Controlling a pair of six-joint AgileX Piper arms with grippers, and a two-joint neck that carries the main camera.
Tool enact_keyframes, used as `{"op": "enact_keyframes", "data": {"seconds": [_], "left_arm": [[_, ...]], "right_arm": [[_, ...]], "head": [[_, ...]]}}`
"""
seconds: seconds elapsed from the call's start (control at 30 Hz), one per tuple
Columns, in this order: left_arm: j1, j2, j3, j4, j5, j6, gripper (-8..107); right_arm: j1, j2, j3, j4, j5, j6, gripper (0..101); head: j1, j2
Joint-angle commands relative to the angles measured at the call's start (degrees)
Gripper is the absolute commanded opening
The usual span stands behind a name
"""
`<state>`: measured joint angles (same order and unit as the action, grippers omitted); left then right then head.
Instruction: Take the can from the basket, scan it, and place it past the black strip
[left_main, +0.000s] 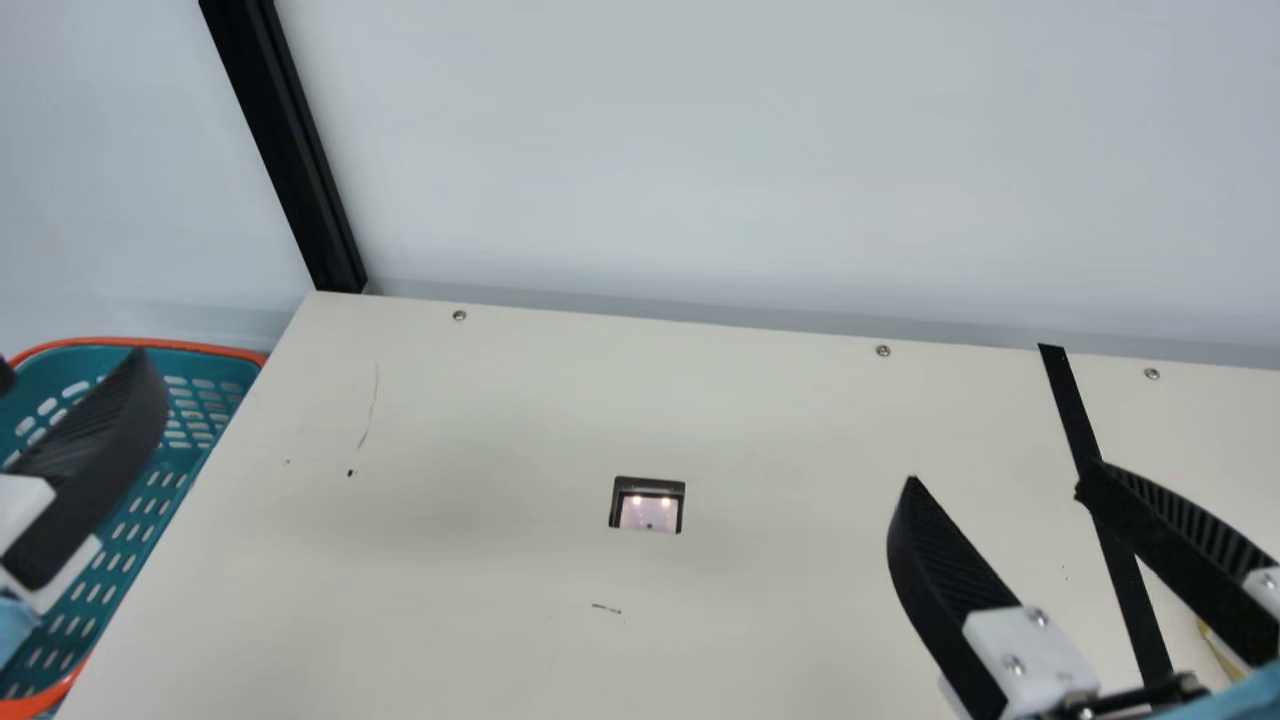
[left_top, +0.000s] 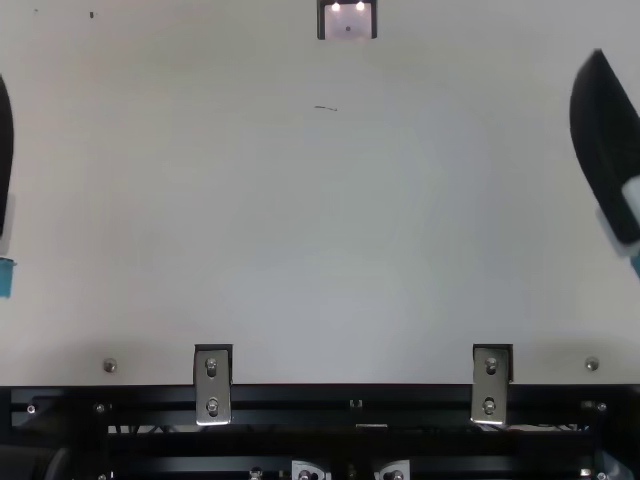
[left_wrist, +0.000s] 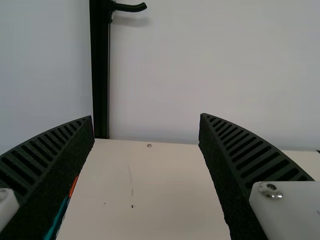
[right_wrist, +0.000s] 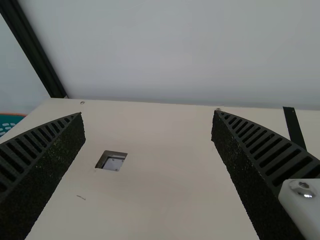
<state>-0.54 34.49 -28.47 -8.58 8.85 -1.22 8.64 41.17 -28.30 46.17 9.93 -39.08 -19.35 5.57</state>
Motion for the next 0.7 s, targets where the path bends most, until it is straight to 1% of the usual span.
{"op": "enact_keyframes", "data": {"seconds": [0.0, 0.13, 0.17, 0.2, 0.27, 0.47, 0.5, 0.57, 0.67], "left_arm": [[-0.36, 0.34, 0.09, 0.07, -0.26, -0.30, 90], [-0.24, 0.97, 0.10, 0.56, -1.82, -0.68, 90], [-0.02, 1.16, 0.05, 0.82, -2.65, -0.92, 90], [-0.19, 0.96, 0.11, 0.63, -1.66, -0.71, 90], [-0.08, 1.12, 0.11, 0.87, -2.68, -0.90, 90], [-0.08, 1.12, 0.11, 0.74, -2.68, -0.90, 90], [-0.09, 1.11, 0.10, 0.83, -2.67, -0.99, 90], [0.57, 1.22, 0.25, 0.91, -2.41, -1.10, 90], [1.95, 1.38, 0.75, 1.26, -0.89, -1.18, 90]], "right_arm": [[-0.25, -3.48, 2.51, -0.83, 0.03, 1.26, 101], [-0.76, -7.96, 5.69, -2.48, -0.11, 3.44, 101], [-0.62, -5.82, 4.44, -1.85, -0.03, 2.84, 101], [-0.72, -6.73, 5.23, -2.29, -0.03, 3.15, 101], [-0.72, -7.95, 5.76, -2.51, 0.03, 3.67, 101], [-0.72, -8.21, 5.76, -2.50, -0.04, 3.66, 101], [-0.47, -8.24, 5.71, -3.95, -0.13, 5.16, 101], [-0.57, -7.74, 5.57, -5.05, -0.25, 4.63, 101], [-1.23, -6.73, 5.31, -9.61, -0.81, 4.04, 101]], "head": [[-1.99, 0.61], [-1.99, 0.61], [-1.99, 0.61], [-1.99, 0.61], [-1.99, 0.61], [-1.99, 0.61], [-1.99, 0.61], [-1.99, 0.61], [-1.99, 0.61]]}}
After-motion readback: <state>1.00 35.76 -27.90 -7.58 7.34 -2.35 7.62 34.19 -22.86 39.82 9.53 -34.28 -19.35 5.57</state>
